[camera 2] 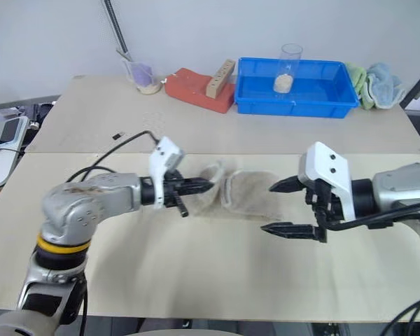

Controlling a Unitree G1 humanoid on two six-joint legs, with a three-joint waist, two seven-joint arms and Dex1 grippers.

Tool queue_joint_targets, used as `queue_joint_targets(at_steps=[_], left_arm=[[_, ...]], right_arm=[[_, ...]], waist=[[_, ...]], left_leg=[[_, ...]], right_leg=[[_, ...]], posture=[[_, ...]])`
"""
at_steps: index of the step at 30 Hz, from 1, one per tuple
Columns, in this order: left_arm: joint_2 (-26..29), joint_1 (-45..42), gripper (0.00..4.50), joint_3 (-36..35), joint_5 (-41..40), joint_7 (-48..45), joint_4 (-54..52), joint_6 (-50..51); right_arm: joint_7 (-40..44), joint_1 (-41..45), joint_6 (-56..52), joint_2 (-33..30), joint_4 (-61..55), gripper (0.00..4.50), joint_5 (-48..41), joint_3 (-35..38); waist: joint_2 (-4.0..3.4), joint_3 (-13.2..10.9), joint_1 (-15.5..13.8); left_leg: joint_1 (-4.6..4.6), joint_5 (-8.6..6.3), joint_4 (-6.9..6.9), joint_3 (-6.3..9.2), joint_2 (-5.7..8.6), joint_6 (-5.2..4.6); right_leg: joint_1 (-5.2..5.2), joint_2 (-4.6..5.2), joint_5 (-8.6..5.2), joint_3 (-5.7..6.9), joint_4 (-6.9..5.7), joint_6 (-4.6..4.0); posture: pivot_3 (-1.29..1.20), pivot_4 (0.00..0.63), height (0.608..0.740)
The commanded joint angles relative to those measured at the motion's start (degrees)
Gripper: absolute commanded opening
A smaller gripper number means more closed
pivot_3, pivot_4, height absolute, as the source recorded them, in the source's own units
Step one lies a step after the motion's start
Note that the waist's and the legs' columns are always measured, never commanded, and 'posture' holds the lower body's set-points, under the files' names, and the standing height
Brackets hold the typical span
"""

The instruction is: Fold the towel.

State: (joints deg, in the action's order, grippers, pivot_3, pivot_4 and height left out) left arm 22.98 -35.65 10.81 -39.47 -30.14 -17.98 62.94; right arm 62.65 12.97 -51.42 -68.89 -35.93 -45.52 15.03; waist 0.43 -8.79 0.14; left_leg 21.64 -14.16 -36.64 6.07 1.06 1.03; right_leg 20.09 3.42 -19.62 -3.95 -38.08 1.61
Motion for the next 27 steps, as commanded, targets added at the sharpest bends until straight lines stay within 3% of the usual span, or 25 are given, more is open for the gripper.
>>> queue_joint_targets(at_steps=[1, 5, 11, 14, 21, 23, 27], left_arm=[[-4.9, -4.0, 0.05, 5.4, 5.3, -2.8, 6.1, -8.7], [-14.2, -7.0, 0.05, 10.7, 9.1, -3.7, 12.1, -13.8], [-18.3, -6.8, 0.05, 14.3, 13.7, -6.4, 16.1, -18.8], [-18.7, -7.0, 0.86, 13.9, 15.6, -6.5, 17.7, -20.8], [-16.1, -6.4, 4.33, 10.7, 13.9, -11.8, 13.1, -21.5], [-13.8, -6.5, 4.45, 7.5, 11.0, -14.9, 10.1, -21.0], [-4.3, -6.8, 4.45, 0.9, 4.7, -25.4, 5.5, -21.1]], right_arm=[[-0.5, -2.1, -1.4, -1.1, -3.0, 4.50, -1.8, 5.5], [-2.3, -5.8, -3.8, -0.7, -6.0, 4.50, -3.4, 9.9], [-4.4, -9.5, -6.0, -0.3, -8.2, 4.50, -4.9, 14.8], [-5.1, -11.1, -6.4, -0.2, -8.8, 4.50, -5.2, 16.7], [-7.3, -12.4, -5.4, 0.5, -7.4, 4.50, -3.8, 18.0], [-9.3, -11.9, -5.0, 1.0, -6.6, 4.50, -2.6, 17.0], [-14.9, -11.0, -4.2, 3.9, -4.7, 4.50, 0.8, 13.2]], waist=[[0.03, 0.0, -0.1], [0.18, -0.1, -0.5], [0.15, -0.1, -0.3], [0.10, -0.1, -0.1], [0.10, -0.1, -0.3], [0.08, -0.1, -0.2], [0.04, 0.0, 0.4]], left_leg=[[0.03, 0.01, -0.01, 0.00, 0.01, 0.01], [0.21, 0.01, -0.14, 0.00, 0.04, 0.01], [0.35, 0.02, -0.16, -0.04, 0.04, 0.01], [0.34, 0.03, -0.16, -0.06, 0.01, -0.01], [0.31, 0.04, -0.20, -0.05, 0.05, 0.00], [0.30, 0.05, -0.20, -0.05, 0.02, 0.00], [0.21, 0.06, -0.19, -0.04, -0.03, 0.01]], right_leg=[[0.00, 0.00, 0.00, 0.00, 0.01, 0.00], [0.01, 0.01, 0.01, 0.00, 0.04, 0.01], [0.01, -0.01, 0.01, -0.03, 0.00, 0.02], [0.00, -0.04, 0.01, -0.05, -0.01, 0.02], [-0.01, -0.01, 0.01, -0.03, 0.02, 0.03], [0.01, -0.02, 0.01, -0.04, 0.00, 0.03], [0.01, -0.06, 0.01, -0.03, -0.02, 0.03]], posture=[[0.00, 0.150, 0.740], [0.00, 0.150, 0.740], [0.00, 0.150, 0.740], [0.00, 0.150, 0.740], [0.00, 0.150, 0.740], [0.00, 0.150, 0.740], [0.00, 0.150, 0.740]])
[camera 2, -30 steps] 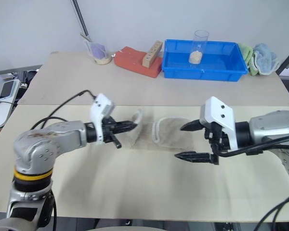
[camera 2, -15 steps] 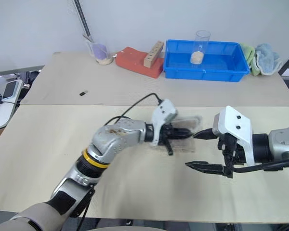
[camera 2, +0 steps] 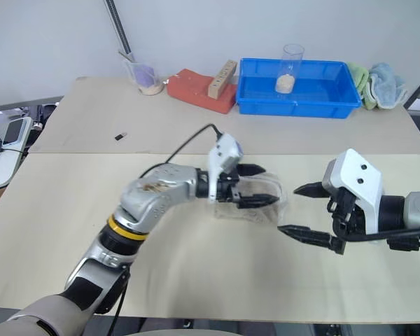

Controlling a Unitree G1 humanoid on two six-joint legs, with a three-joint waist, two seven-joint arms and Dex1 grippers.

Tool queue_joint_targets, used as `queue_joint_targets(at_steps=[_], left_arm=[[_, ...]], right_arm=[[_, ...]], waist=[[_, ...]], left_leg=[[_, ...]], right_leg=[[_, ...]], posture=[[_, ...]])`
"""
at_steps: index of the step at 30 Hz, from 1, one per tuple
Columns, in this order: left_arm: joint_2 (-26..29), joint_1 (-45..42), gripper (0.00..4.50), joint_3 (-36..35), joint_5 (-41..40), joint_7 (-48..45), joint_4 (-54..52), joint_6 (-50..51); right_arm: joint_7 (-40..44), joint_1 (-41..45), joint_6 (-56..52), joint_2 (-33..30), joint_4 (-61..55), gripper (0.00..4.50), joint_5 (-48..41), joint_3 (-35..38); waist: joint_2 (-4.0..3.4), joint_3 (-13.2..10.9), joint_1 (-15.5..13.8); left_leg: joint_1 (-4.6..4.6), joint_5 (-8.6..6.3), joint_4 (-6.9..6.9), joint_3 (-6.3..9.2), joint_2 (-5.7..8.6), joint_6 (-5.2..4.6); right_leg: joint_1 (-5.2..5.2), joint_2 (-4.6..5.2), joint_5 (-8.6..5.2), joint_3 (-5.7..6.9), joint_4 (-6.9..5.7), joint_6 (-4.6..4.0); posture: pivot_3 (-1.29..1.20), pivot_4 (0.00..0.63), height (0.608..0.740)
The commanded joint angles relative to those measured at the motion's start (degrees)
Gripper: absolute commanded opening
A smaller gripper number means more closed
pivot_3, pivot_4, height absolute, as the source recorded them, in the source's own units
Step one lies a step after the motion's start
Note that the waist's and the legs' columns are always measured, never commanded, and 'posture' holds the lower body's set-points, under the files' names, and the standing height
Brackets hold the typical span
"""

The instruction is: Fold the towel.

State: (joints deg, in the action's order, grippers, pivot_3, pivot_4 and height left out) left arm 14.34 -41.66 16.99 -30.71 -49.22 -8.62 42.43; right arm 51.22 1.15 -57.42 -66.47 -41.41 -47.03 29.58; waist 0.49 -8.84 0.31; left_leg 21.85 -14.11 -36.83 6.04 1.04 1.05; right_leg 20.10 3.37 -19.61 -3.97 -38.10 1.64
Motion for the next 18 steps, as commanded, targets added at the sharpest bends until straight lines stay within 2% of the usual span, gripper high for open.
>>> queue_joint_targets(at_steps=[1, 4, 9, 13, 18], left_arm=[[8.0, -0.7, 4.45, -6.9, -5.4, -9.5, -4.5, -0.2], [18.4, 1.1, 4.45, -9.1, -4.7, -18.7, -5.4, -4.3], [29.7, 5.7, 4.45, -10.8, -1.6, -27.4, -4.3, -11.1], [31.6, 8.5, 4.45, -14.1, -3.2, -28.2, -6.5, -13.6], [31.9, 12.5, 4.45, -18.0, -4.7, -28.3, -8.1, -16.0]], right_arm=[[-6.1, 1.9, 1.9, 3.1, 1.6, 4.50, 3.5, -3.3], [-13.6, 6.0, 1.5, 8.9, 4.2, 4.50, 6.5, -9.5], [-20.6, 10.6, 5.1, 17.9, 11.0, 4.50, 14.8, -20.7], [-22.9, 13.1, 9.4, 22.1, 18.6, 4.50, 21.0, -25.7], [-21.4, 15.0, 12.7, 25.4, 26.9, 4.50, 24.2, -28.6]], waist=[[-0.01, 0.0, 0.4], [-0.06, 0.0, 1.2], [-0.32, 0.2, 1.0], [-0.33, 0.2, 0.5], [-0.36, 0.2, 0.7]], left_leg=[[-0.02, 0.00, 0.01, 0.01, -0.01, 0.00], [-0.13, 0.02, 0.08, 0.01, -0.04, 0.03], [-0.17, 0.03, 0.09, 0.02, 0.00, 0.04], [-0.09, 0.03, 0.07, 0.10, 0.04, 0.05], [-0.14, 0.03, 0.08, 0.09, -0.01, 0.04]], right_leg=[[0.00, -0.01, 0.00, 0.00, -0.01, 0.00], [0.01, -0.06, 0.00, -0.02, -0.04, 0.00], [0.03, 0.01, 0.00, -0.02, -0.01, 0.00], [0.07, 0.05, 0.00, 0.00, -0.01, 0.00], [0.08, 0.01, 0.00, 0.00, -0.06, 0.00]], posture=[[0.00, 0.150, 0.740], [0.00, 0.150, 0.740], [0.00, 0.150, 0.740], [0.00, 0.150, 0.740], [0.00, 0.150, 0.740]])
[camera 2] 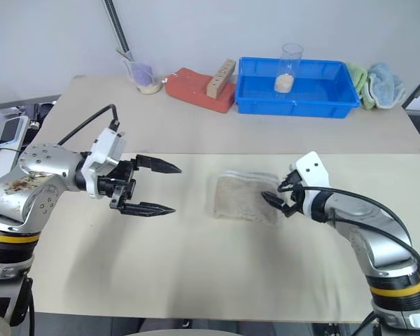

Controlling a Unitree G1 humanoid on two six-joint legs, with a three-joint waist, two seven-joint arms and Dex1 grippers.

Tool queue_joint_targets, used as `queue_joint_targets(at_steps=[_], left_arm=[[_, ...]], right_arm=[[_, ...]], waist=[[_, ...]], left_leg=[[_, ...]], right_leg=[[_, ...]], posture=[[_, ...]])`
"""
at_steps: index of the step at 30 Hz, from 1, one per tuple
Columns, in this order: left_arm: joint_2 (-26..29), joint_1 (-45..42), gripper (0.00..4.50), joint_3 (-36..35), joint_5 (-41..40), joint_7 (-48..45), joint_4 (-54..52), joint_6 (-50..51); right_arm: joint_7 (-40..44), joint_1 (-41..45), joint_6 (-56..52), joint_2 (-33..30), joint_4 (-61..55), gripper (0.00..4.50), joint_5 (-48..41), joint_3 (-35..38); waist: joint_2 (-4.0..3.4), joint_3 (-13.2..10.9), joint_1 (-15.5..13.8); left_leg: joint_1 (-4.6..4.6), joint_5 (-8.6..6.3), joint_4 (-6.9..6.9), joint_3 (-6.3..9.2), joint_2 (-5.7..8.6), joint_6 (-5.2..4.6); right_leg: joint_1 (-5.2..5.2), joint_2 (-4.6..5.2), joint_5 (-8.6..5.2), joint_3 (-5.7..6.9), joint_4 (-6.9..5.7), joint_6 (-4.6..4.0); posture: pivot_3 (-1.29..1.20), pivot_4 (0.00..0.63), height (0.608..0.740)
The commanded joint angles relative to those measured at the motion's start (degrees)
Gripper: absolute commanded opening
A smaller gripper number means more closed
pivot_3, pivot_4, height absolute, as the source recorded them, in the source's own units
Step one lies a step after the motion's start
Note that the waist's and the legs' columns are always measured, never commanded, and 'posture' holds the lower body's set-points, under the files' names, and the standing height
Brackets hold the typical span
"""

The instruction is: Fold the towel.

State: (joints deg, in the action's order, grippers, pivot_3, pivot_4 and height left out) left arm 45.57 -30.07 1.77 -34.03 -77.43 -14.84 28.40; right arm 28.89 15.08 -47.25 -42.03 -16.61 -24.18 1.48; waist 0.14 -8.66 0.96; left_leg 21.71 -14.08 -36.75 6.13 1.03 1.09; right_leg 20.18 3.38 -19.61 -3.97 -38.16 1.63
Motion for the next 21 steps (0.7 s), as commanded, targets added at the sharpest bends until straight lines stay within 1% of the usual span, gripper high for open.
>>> queue_joint_targets(at_steps=[1, 3, 4, 6, 8, 12, 16, 17, 21], left_arm=[[0.7, 1.4, 4.45, -3.1, -1.0, 0.0, -2.0, -2.5], [0.7, 2.2, 4.45, -3.3, -0.8, 0.4, -2.6, -2.8], [0.8, 2.4, 4.48, -3.5, -0.8, 0.5, -2.8, -2.8], [0.9, 2.7, 4.50, -3.9, -1.1, 0.9, -3.0, -2.7], [1.0, 2.8, 4.50, -4.2, -1.2, 1.0, -2.9, -2.8], [0.9, 2.8, 4.50, -4.9, -1.0, 1.7, -2.3, -2.7], [0.7, 2.5, 4.50, -6.0, -1.4, 3.1, -1.7, -2.5], [0.9, 2.6, 4.50, -6.1, -1.3, 3.1, -1.6, -2.5], [1.5, 2.9, 4.50, -7.0, -1.6, 3.4, -1.5, -2.0]], right_arm=[[1.2, 1.5, 2.7, 1.6, 3.3, 4.50, 1.6, -0.8], [1.9, 2.6, 2.0, 3.3, 5.5, 4.50, 1.0, -0.8], [2.2, 3.1, 1.3, 4.2, 6.3, 4.24, 0.5, -0.6], [3.2, 3.9, -0.6, 5.5, 7.4, 3.65, -1.2, 0.1], [4.0, 4.4, -2.2, 6.3, 8.0, 2.96, -2.3, 0.7], [4.1, 5.0, -1.7, 6.5, 8.7, 1.58, -1.3, 0.5], [3.8, 6.3, 1.2, 4.4, 7.7, 0.19, 0.5, 2.5], [3.8, 6.8, 1.7, 3.5, 7.7, 0.02, 0.9, 3.4], [4.6, 8.5, 3.9, -1.3, 12.8, 0.02, 2.9, 6.2]], waist=[[-0.01, 0.0, 0.1], [-0.01, 0.0, 0.3], [-0.01, 0.0, 0.5], [-0.02, 0.0, 0.8], [-0.02, 0.0, 1.1], [-0.02, 0.0, 1.2], [-0.02, 0.0, 1.3], [-0.03, 0.0, 1.3], [-0.03, 0.0, 1.2]], left_leg=[[-0.02, 0.00, 0.01, 0.01, -0.02, 0.00], [-0.05, 0.00, 0.02, 0.01, -0.03, -0.01], [-0.07, 0.00, 0.03, 0.01, -0.04, -0.01], [-0.09, 0.00, 0.03, 0.00, -0.03, -0.01], [-0.10, 0.00, 0.03, 0.02, -0.03, -0.01], [-0.11, 0.00, 0.03, 0.04, -0.02, -0.01], [-0.14, 0.00, 0.03, 0.04, -0.02, -0.01], [-0.12, 0.00, 0.03, 0.04, -0.01, -0.01], [-0.10, 0.00, 0.02, 0.02, 0.03, 0.00]], right_leg=[[0.00, -0.02, 0.00, 0.01, -0.02, 0.00], [0.00, -0.05, 0.00, 0.01, -0.08, 0.00], [0.00, -0.05, 0.00, 0.00, -0.10, 0.00], [0.00, -0.04, 0.00, -0.02, -0.12, 0.00], [0.00, -0.05, 0.00, -0.01, -0.19, -0.01], [0.01, -0.04, 0.00, 0.00, -0.24, -0.01], [0.02, -0.04, 0.00, 0.00, -0.27, 0.00], [0.04, -0.03, 0.00, 0.00, -0.28, 0.00], [0.06, 0.01, 0.00, -0.01, -0.29, 0.00]], posture=[[0.00, 0.150, 0.740], [0.00, 0.150, 0.740], [0.00, 0.150, 0.740], [0.00, 0.150, 0.740], [0.00, 0.150, 0.740], [0.00, 0.150, 0.740], [0.00, 0.150, 0.740], [0.00, 0.150, 0.740], [0.00, 0.150, 0.740]])
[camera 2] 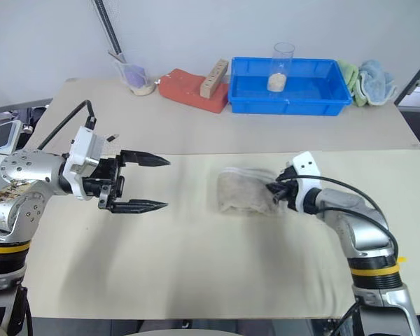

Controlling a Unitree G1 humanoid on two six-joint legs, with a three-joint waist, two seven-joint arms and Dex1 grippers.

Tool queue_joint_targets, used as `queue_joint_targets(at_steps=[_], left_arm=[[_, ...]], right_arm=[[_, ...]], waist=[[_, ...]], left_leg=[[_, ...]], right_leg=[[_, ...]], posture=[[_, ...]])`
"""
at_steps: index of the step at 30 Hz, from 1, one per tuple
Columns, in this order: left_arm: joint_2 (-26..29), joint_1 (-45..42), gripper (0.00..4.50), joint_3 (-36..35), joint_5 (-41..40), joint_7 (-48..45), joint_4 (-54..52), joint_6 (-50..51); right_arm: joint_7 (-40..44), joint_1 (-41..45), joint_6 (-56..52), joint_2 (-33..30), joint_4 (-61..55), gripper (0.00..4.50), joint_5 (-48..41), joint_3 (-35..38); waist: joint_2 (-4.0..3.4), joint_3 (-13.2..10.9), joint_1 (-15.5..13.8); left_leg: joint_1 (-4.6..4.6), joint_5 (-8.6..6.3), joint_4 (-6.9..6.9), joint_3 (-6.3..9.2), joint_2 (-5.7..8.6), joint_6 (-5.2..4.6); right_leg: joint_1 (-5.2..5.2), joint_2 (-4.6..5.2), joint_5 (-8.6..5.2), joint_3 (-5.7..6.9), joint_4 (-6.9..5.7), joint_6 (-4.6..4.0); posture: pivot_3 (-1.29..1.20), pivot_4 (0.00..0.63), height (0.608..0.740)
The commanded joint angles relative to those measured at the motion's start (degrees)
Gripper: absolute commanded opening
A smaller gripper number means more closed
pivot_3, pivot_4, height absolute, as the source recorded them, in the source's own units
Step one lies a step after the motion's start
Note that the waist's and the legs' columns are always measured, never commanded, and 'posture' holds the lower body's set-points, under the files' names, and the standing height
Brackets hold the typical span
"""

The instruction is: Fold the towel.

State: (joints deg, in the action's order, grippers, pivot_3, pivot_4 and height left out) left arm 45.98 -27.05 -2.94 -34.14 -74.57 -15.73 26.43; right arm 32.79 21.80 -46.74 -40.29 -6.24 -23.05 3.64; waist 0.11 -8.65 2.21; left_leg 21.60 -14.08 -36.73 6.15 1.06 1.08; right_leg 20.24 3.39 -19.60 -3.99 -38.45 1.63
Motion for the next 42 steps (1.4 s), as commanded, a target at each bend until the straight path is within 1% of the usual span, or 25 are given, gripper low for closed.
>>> queue_joint_targets(at_steps=[1, 5, 7, 8, 12, 13, 14, 15, 17, 19, 22, 24, 26, 32, 36, 42], left_arm=[[1.1, -0.1, 4.50, -2.4, -1.5, 0.5, -0.6, 0.1], [0.9, -0.2, 4.50, -2.1, -1.2, 0.6, -0.2, -0.3], [0.7, -0.1, 4.50, -2.0, -0.8, 0.8, 0.1, -0.6], [0.9, 0.1, 4.50, -1.9, -0.8, 0.9, 0.1, -0.2], [1.7, 2.0, 4.50, -2.8, 0.5, 2.4, 0.8, -0.2], [1.7, 2.9, 4.50, -3.3, 1.2, 3.4, 1.2, -0.9], [1.7, 3.6, 4.50, -3.7, 1.7, 4.1, 1.4, -1.4], [2.2, 4.8, 4.50, -4.7, 2.6, 5.2, 1.8, -2.0], [3.7, 7.3, 4.50, -6.0, 4.9, 7.0, 2.4, -2.3], [6.8, 10.5, 4.50, -5.9, 9.7, 9.6, 3.3, -2.4], [9.3, 15.0, 4.50, -8.4, 12.7, 11.4, 4.0, -4.6], [11.0, 18.4, 4.50, -10.5, 14.0, 11.2, 4.0, -5.8], [12.0, 21.5, 4.50, -13.2, 13.9, 10.4, 4.2, -6.4], [13.5, 27.0, 4.50, -18.9, 13.0, 9.2, 4.7, -5.9], [14.1, 28.1, 4.50, -20.8, 12.6, 8.9, 4.4, -5.0], [13.9, 27.3, 4.50, -21.0, 12.4, 9.4, 4.2, -4.0]], right_arm=[[1.0, 2.0, 4.4, -3.6, 4.4, 0.02, 2.5, 3.9], [1.0, 5.0, 7.3, -3.0, 13.4, 0.02, 5.8, 1.7], [0.6, 6.1, 8.8, -2.3, 16.1, 0.82, 7.4, 0.9], [0.7, 6.4, 9.3, -2.2, 16.7, 1.06, 7.9, 0.7], [0.4, 7.6, 10.3, -2.7, 17.1, 2.46, 8.5, 2.8], [1.3, 7.3, 10.6, -3.8, 16.1, 2.87, 8.4, 3.5], [2.1, 7.1, 10.8, -4.6, 15.3, 3.16, 8.3, 3.9], [4.4, 6.4, 10.9, -6.6, 13.0, 3.56, 7.3, 5.0], [9.5, 4.6, 11.6, -10.8, 8.8, 4.19, 5.9, 6.7], [16.0, 1.4, 13.2, -16.7, 4.6, 4.19, 5.4, 7.7], [25.6, -4.7, 16.7, -23.9, -0.4, 4.19, 3.6, 10.6], [32.8, -9.8, 18.8, -27.7, -3.7, 4.19, 2.0, 13.7], [37.0, -13.4, 20.3, -29.4, -6.4, 4.19, 0.7, 16.6], [43.7, -19.4, 21.5, -31.5, -8.6, 4.19, -0.5, 22.2], [44.4, -20.4, 20.9, -31.8, -8.0, 4.19, -0.5, 23.3], [43.6, -18.8, 20.1, -32.1, -7.4, 4.19, -0.5, 22.3]], waist=[[0.01, 0.0, 0.0], [0.01, 0.0, 0.3], [-0.01, 0.0, 0.5], [-0.04, 0.0, 0.6], [-0.06, 0.0, 0.6], [-0.06, 0.0, 0.5], [-0.06, 0.0, 0.4], [-0.09, 0.0, 0.3], [-0.17, 0.0, 0.1], [-0.26, -0.1, 0.0], [-0.24, -0.1, -0.1], [-0.21, -0.1, 0.0], [-0.21, -0.1, 0.2], [-0.21, -0.1, 0.1], [-0.20, -0.1, -0.1], [-0.20, -0.1, -0.1]], left_leg=[[-0.01, 0.00, 0.00, 0.00, -0.01, 0.00], [-0.03, 0.00, 0.00, 0.00, -0.04, -0.01], [-0.04, 0.00, 0.02, -0.04, -0.05, -0.01], [-0.03, 0.00, 0.03, -0.04, -0.06, -0.01], [-0.03, -0.01, 0.03, -0.06, -0.05, -0.01], [-0.04, -0.01, 0.03, -0.06, -0.05, -0.01], [-0.05, -0.01, 0.03, -0.05, -0.05, -0.01], [-0.04, -0.01, 0.03, -0.04, -0.05, -0.01], [0.00, -0.01, 0.02, -0.04, -0.03, -0.01], [0.04, -0.01, 0.02, -0.02, -0.04, -0.01], [-0.06, -0.02, 0.08, -0.03, -0.05, -0.03], [-0.11, -0.02, 0.08, -0.04, -0.08, -0.03], [-0.14, -0.02, 0.17, -0.07, -0.15, -0.03], [-0.18, -0.02, 0.27, -0.17, -0.25, -0.02], [-0.19, -0.02, 0.29, -0.17, -0.26, -0.02], [-0.19, -0.02, 0.34, -0.19, -0.25, -0.02]], right_leg=[[0.00, 0.00, 0.00, 0.00, 0.00, 0.00], [-0.04, -0.05, 0.00, 0.01, 0.01, 0.00], [-0.01, -0.05, 0.00, -0.02, -0.02, 0.00], [0.01, -0.05, 0.00, -0.02, -0.03, 0.00], [0.03, -0.05, 0.00, -0.03, -0.07, 0.00], [0.03, -0.04, 0.00, -0.05, -0.07, 0.00], [0.03, -0.04, 0.00, -0.04, -0.07, 0.00], [0.03, -0.04, 0.00, -0.03, -0.08, 0.00], [0.05, 0.01, 0.00, -0.04, -0.07, 0.00], [0.06, 0.02, 0.00, -0.03, 0.00, 0.00], [-0.01, 0.01, 0.00, -0.01, 0.04, 0.00], [-0.06, 0.00, 0.00, -0.01, 0.06, 0.00], [-0.07, 0.00, 0.00, -0.03, 0.10, 0.00], [-0.07, 0.04, 0.00, -0.06, 0.14, 0.00], [-0.10, 0.06, 0.00, -0.05, 0.25, -0.01], [-0.09, 0.07, 0.00, -0.06, 0.26, -0.01]], posture=[[0.00, 0.150, 0.740], [0.00, 0.150, 0.740], [0.00, 0.150, 0.740], [0.00, 0.150, 0.740], [0.00, 0.150, 0.740], [0.00, 0.150, 0.740], [0.00, 0.150, 0.740], [0.00, 0.150, 0.740], [0.00, 0.150, 0.740], [0.00, 0.150, 0.740], [0.00, 0.150, 0.740], [0.00, 0.150, 0.740], [0.00, 0.150, 0.740], [0.00, 0.150, 0.740], [0.00, 0.150, 0.740], [0.00, 0.150, 0.740]])
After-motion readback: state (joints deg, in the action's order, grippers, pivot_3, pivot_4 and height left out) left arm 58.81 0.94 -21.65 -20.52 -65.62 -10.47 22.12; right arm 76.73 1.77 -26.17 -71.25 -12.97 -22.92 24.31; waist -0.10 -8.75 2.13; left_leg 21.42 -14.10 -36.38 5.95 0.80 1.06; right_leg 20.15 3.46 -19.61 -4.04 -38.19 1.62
